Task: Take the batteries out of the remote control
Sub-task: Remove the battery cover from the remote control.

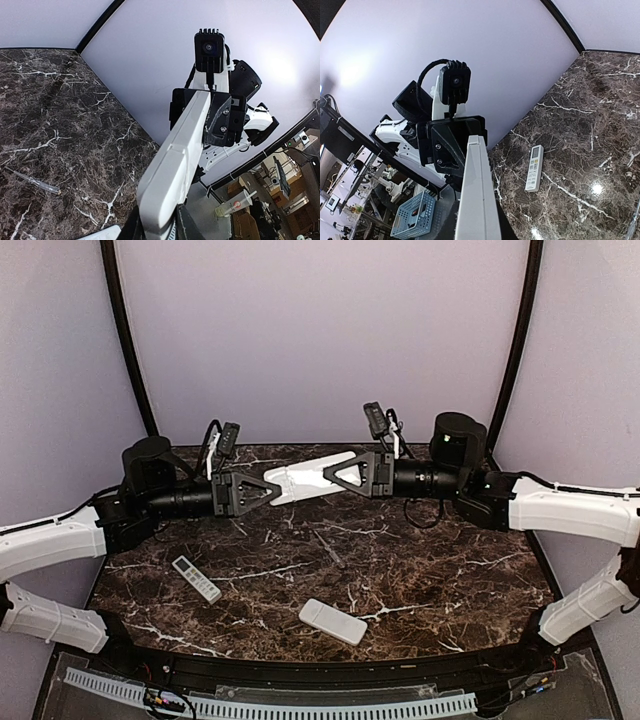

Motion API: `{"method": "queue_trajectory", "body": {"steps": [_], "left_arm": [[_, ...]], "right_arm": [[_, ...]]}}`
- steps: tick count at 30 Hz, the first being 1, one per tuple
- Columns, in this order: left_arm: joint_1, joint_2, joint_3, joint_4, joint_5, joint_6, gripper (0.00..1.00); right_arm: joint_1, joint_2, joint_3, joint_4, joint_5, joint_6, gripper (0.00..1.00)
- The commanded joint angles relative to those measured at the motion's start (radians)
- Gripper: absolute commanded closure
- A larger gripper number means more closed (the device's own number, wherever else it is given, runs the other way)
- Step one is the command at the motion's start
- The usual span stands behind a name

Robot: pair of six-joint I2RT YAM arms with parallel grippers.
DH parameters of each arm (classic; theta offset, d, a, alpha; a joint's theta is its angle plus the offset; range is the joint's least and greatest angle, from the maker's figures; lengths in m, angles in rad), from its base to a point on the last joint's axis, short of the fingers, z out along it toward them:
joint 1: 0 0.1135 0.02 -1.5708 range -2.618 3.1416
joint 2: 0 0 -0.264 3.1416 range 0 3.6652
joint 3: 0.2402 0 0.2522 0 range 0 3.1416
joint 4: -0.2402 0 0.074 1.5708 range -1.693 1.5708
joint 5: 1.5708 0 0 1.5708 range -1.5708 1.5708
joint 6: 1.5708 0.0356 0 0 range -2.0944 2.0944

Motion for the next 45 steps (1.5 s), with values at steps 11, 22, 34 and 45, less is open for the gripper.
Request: {"method": "queue_trajectory", "body": {"steps": [11, 22, 34, 45], "left_arm": [[0.022, -0.040, -0.049, 0.105, 0.063, -0.073, 0.88], [0.035, -0.047, -0.039, 0.096, 0.109, -0.080, 0.88], [0.041, -0.051, -0.019, 0.082, 0.170, -0.074, 0.88], [0.052, -0.051, -0.031, 0.063, 0.134, -0.076, 0.88]], "right_arm": [[-0.001, -0.044, -0.005, -0.007, 0.052, -0.007, 1.00], [-0.014, -0.054, -0.002, -0.051, 0.072, -0.016, 1.00], [-0.033, -0.061, -0.013, -0.072, 0.082, -0.014, 1.00], [-0.038, -0.071, -0.025, -0.065, 0.060, -0.013, 1.00]]}}
